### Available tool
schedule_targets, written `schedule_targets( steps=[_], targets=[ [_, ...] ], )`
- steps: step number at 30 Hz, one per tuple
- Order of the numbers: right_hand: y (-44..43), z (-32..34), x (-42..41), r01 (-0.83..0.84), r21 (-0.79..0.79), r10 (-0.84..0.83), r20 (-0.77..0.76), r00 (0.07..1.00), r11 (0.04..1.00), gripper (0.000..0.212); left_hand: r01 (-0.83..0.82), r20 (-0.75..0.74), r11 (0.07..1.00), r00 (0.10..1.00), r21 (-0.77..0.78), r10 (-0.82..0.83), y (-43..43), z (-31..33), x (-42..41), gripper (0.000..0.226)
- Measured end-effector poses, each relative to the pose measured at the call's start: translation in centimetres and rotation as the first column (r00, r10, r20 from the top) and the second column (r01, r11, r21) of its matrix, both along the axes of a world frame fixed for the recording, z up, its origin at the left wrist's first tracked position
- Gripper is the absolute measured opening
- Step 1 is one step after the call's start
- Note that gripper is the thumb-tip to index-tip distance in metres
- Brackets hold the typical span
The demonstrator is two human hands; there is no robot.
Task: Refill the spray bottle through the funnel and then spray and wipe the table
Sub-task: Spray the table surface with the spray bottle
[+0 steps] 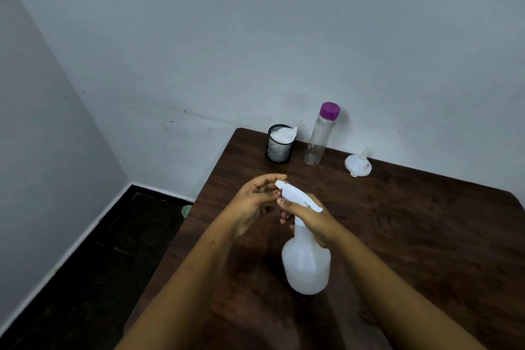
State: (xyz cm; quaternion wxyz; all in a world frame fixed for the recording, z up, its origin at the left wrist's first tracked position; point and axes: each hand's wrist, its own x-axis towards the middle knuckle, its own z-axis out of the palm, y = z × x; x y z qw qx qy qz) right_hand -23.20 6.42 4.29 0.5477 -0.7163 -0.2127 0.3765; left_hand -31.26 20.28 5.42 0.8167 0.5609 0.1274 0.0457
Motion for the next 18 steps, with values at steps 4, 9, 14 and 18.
schedule_targets(
  steps=[4,9,14,18],
  targets=[
    [-0.5,0.1,0.2,0.050,-0.031,-0.051,-0.028,0.998,0.998,0.030,-0.072,-0.063,0.993,0.996,-0.094,0.066,0.2,-1.0,-0.1,0.056],
    [-0.8,-0.3,-0.1,0.110,-0.112,-0.106,0.042,0.994,0.988,0.034,-0.354,-0.331,0.934,0.889,-0.057,0.317,0.8,-2.9,-1.0,0.043],
    [-0.8,-2.0,0.4,0.196,-0.281,-0.181,0.080,0.980,0.939,0.044,-0.443,-0.564,0.897,0.739,0.007,0.369,1.1,-4.3,-2.3,0.027],
    [-1.2,-2.2,0.4,0.119,-0.281,-0.110,0.048,0.993,0.952,0.041,-0.413,-0.606,0.911,0.722,0.009,0.333,0.7,-4.9,-2.6,0.021]
  ],
)
